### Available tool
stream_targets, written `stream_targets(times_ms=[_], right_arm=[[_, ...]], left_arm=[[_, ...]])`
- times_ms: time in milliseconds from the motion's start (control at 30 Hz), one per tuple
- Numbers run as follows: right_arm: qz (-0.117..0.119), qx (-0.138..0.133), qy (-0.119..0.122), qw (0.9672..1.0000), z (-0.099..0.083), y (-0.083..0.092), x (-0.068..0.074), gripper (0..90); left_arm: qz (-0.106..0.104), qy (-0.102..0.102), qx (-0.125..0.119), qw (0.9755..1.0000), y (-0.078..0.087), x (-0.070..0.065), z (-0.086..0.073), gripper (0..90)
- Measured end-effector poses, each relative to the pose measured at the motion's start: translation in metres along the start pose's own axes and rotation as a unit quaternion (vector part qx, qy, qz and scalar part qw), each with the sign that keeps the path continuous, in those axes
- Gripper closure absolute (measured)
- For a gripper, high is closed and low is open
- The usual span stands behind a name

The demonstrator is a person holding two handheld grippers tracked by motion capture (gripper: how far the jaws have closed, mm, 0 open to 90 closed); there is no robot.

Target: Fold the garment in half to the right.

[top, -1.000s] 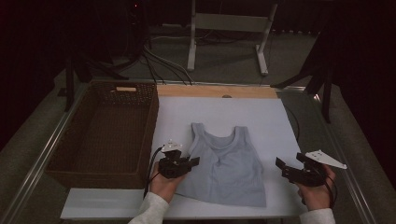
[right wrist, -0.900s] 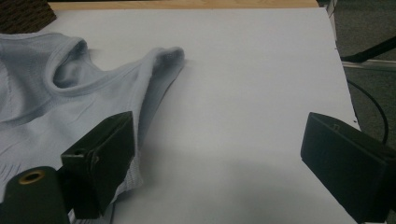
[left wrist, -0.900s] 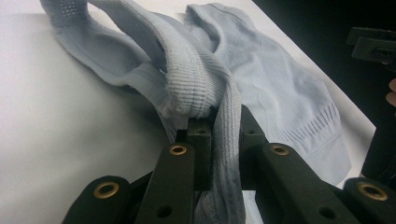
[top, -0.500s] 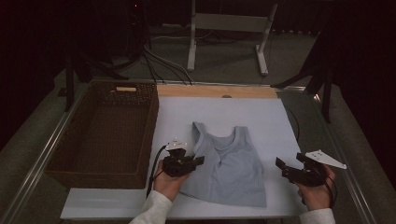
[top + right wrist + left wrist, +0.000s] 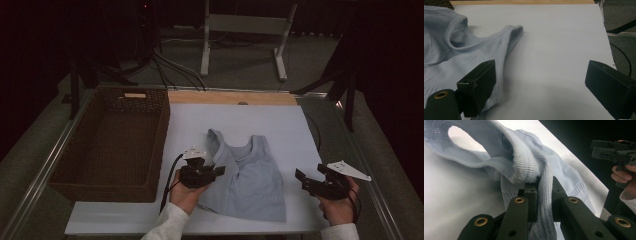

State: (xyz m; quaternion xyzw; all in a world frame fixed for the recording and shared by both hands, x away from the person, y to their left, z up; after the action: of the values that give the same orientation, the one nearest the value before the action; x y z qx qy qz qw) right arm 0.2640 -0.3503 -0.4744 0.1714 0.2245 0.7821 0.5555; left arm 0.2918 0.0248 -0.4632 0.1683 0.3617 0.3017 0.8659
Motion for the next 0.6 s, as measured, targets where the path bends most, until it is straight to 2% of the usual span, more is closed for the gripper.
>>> stream_targets(times_ms=[600], right_arm=[[0.003,0.0,0.002,1.0,0.0,0.0,0.001,10.3]], left_arm=[[-0.023,-0.003,0.004,0.9997,-0.013,-0.014,0.004,81.4]])
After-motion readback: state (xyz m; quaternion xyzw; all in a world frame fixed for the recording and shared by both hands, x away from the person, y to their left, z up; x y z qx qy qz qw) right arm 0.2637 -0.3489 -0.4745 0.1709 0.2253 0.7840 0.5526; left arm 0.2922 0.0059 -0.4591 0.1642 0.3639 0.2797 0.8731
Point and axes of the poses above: each handheld gripper's, and its own axes: y roughly backward along the jaws, z roughly out of its top, x roughly to its left, the point moved 2 cm from there along -y, roughly forward along the jaws, and after that the axes turned 7 degrees about y, right-handed, at the moved point
